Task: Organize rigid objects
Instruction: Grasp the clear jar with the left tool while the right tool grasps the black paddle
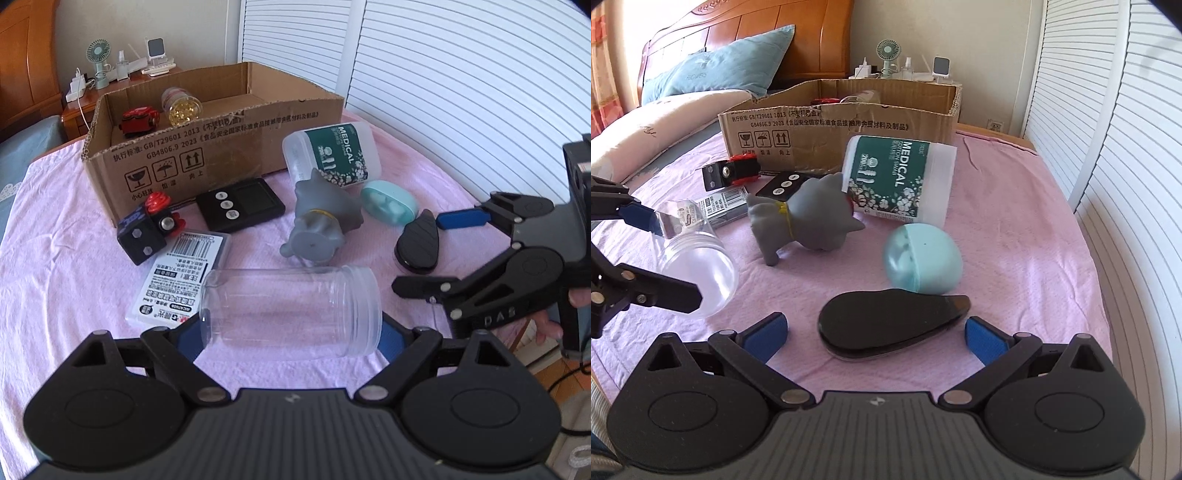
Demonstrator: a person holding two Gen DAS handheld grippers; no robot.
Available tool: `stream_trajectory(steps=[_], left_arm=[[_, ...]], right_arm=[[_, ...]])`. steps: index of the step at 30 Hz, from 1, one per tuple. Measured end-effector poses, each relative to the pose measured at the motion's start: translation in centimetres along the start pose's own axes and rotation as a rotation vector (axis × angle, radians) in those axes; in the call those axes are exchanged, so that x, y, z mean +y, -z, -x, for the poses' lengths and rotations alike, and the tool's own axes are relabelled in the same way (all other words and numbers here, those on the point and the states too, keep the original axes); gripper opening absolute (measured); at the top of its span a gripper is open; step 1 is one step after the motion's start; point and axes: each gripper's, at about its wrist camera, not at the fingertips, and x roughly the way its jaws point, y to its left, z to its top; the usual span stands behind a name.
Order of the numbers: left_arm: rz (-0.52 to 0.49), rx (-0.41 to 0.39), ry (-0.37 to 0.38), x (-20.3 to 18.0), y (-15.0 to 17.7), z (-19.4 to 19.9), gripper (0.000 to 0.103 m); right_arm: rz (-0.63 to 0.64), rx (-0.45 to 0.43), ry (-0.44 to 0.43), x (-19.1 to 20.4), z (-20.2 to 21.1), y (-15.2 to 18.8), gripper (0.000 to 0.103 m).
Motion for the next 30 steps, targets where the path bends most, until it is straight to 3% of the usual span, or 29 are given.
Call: stream_trajectory(steps=[11,30], left_arm=[[0.022,0.003,-0.015,-0.3,0.1,-0.2,0.09],[0.052,0.006,-0.052,-1.0,-1.2,-1.1,0.093]], right_arm=[[0.111,-0.007,-0.109,-0.9,-0.5,-0.6,0.103],[0.124,0.009,-0.123,-1.0,-0.4,-0.7,0.103]])
